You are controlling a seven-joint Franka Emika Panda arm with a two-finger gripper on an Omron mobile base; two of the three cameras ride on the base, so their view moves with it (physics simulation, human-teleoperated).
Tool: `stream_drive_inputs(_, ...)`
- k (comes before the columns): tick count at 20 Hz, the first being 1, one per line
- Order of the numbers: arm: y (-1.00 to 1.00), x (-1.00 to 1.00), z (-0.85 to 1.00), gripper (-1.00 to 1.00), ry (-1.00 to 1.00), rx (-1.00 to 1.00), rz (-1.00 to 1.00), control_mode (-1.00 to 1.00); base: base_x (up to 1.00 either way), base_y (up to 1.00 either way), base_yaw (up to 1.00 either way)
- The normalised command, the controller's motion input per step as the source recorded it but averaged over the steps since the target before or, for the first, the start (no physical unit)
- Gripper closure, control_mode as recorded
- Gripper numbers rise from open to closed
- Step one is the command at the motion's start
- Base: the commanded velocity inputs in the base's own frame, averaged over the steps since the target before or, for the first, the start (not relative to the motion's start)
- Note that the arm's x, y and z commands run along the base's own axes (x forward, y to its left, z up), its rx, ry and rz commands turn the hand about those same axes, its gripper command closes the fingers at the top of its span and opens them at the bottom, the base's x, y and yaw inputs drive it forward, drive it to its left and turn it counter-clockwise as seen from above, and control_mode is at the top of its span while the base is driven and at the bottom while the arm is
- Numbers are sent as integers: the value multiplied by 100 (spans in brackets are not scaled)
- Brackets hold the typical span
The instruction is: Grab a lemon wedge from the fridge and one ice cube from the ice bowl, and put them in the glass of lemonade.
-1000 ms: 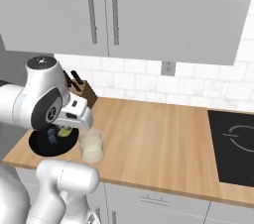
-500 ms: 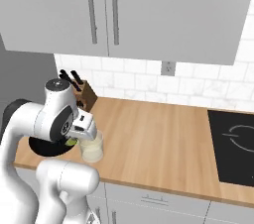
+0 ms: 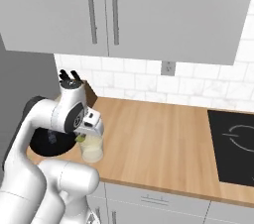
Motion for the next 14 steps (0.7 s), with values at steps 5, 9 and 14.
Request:
stream_drive_inputs(5, 0, 38, -12, 100, 14, 0, 0, -100, 0, 0, 0)
stream_drive_inputs(9, 0, 6, -25, 100, 0, 0, 0, -100, 0, 0, 0)
stream_drive_inputs(14, 0, 0, -19, 100, 0, 0, 0, -100, 0, 0, 0)
